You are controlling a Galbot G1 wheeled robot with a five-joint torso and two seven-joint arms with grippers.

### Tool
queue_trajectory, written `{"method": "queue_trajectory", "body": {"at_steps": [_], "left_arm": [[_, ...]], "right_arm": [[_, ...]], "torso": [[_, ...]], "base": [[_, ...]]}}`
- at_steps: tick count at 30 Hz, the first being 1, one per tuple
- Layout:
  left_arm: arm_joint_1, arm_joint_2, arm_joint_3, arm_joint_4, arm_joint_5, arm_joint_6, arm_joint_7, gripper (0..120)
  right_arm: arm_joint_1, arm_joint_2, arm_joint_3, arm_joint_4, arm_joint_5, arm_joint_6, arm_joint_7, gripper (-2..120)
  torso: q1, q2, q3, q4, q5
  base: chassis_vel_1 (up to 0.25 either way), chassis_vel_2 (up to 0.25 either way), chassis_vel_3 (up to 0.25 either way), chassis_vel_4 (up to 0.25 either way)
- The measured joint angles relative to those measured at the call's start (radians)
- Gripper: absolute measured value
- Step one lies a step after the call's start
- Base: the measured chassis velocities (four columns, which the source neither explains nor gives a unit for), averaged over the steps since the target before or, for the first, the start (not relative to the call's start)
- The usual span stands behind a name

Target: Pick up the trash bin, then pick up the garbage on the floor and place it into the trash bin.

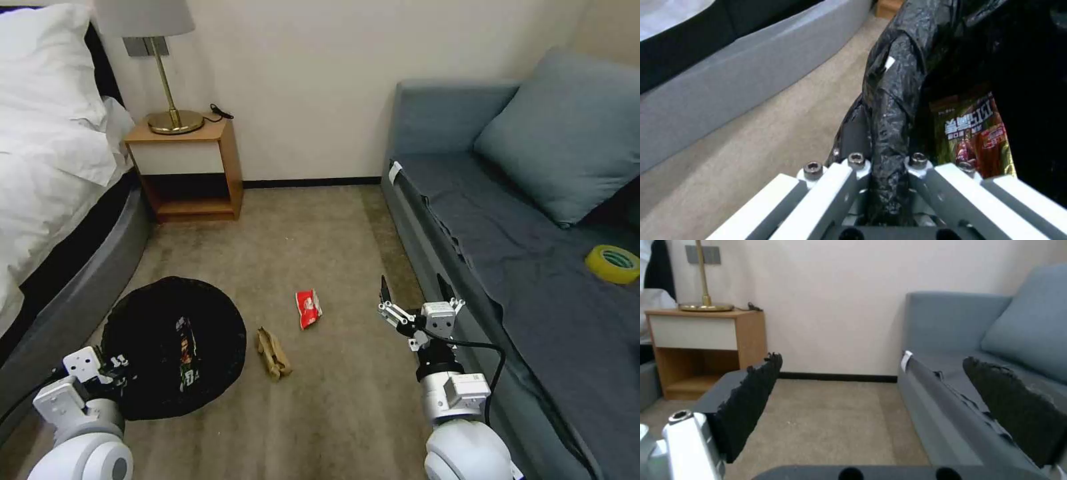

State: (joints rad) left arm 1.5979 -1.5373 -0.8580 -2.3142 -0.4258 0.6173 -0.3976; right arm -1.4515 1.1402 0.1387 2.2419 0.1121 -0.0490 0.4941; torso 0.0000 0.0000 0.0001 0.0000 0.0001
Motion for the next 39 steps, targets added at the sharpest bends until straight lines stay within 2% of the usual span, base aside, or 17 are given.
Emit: {"method": "queue_trajectory", "body": {"at_steps": [9,15,17,19,21,23,25,27,28,31,32,35,37,39], "left_arm": [[0.0,0.0,-0.001,0.003,0.0,-0.002,0.0,2],[0.002,0.001,-0.012,0.002,-0.003,-0.002,0.0,2],[0.001,0.005,-0.025,0.005,-0.008,-0.003,0.0,2],[0.001,0.005,-0.027,0.006,-0.009,-0.003,0.0,2],[0.0,0.007,-0.037,0.012,-0.013,-0.006,0.0,2],[-0.001,0.007,-0.039,0.013,-0.013,-0.006,0.0,2],[-0.001,0.005,-0.043,0.016,-0.013,-0.006,0.0,2],[-0.002,0.002,-0.046,0.023,-0.008,-0.006,0.001,2],[-0.002,0.002,-0.046,0.023,-0.008,-0.006,0.001,2],[-0.004,0.0,-0.05,0.031,0.0,-0.007,0.001,2],[-0.004,0.0,-0.05,0.031,0.0,-0.007,0.001,2],[-0.007,0.01,-0.065,0.053,0.003,-0.017,0.008,2],[-0.007,0.013,-0.069,0.058,0.005,-0.019,0.01,2],[-0.008,0.018,-0.076,0.066,0.006,-0.021,0.012,2]], "right_arm": [[0.022,-0.009,-0.007,-0.008,0.004,0.002,-0.01,100],[0.099,-0.034,-0.031,-0.045,0.039,0.001,-0.025,100],[0.178,-0.063,-0.067,-0.081,0.098,-0.025,-0.028,100],[0.191,-0.067,-0.075,-0.088,0.11,-0.031,-0.028,100],[0.307,-0.095,-0.137,-0.146,0.207,-0.09,-0.012,100],[0.343,-0.103,-0.163,-0.163,0.251,-0.118,-0.003,100],[0.415,-0.118,-0.221,-0.195,0.344,-0.184,0.016,100],[0.533,-0.134,-0.324,-0.263,0.482,-0.32,0.046,100],[0.533,-0.134,-0.324,-0.263,0.482,-0.32,0.046,100],[0.649,-0.135,-0.411,-0.346,0.638,-0.452,0.064,100],[0.649,-0.135,-0.411,-0.346,0.638,-0.452,0.064,100],[0.764,-0.112,-0.502,-0.463,0.748,-0.524,0.066,100],[0.784,-0.101,-0.523,-0.495,0.761,-0.537,0.065,100],[0.83,-0.049,-0.58,-0.6,0.777,-0.55,0.055,100]], "torso": [[0.0,0.0,0.0,-0.0001,-0.0001],[0.0,0.0,0.0,-0.0001,0.0],[0.0,0.0,0.0,-0.0001,-0.0001],[0.0,0.0,0.0,-0.0001,-0.0001],[0.0,0.0,0.0,0.0002,-0.0001],[0.0,0.0,0.0,0.0,-0.0002],[0.0,0.0,0.0,0.0003,0.0],[0.0,0.0,0.0,0.0001,-0.0003],[0.0,0.0,0.0,0.0001,-0.0003],[0.0,0.0,0.0,-0.0001,-0.0002],[0.0,0.0,0.0,-0.0001,-0.0002],[0.0,0.0,0.0,0.0001,-0.0005],[0.0,0.0,0.0,0.0001,-0.0005],[0.0,0.0,0.0,-0.0001,-0.0003]], "base": [[-0.16,0.167,0.16,-0.152],[-0.071,0.087,0.083,-0.089],[0.0,0.0,0.0,0.0],[0.0,0.0,0.0,0.0],[0.0,0.0,0.0,0.0],[0.0,0.0,0.0,0.0],[0.0,0.0,0.0,0.0],[0.0,0.0,0.0,0.0],[0.0,0.0,0.0,0.0],[0.0,0.0,0.0,0.0],[0.0,0.0,0.0,0.0],[0.0,0.0,0.0,0.0],[0.0,0.0,0.0,0.0],[0.0,0.0,0.0,0.0]]}}
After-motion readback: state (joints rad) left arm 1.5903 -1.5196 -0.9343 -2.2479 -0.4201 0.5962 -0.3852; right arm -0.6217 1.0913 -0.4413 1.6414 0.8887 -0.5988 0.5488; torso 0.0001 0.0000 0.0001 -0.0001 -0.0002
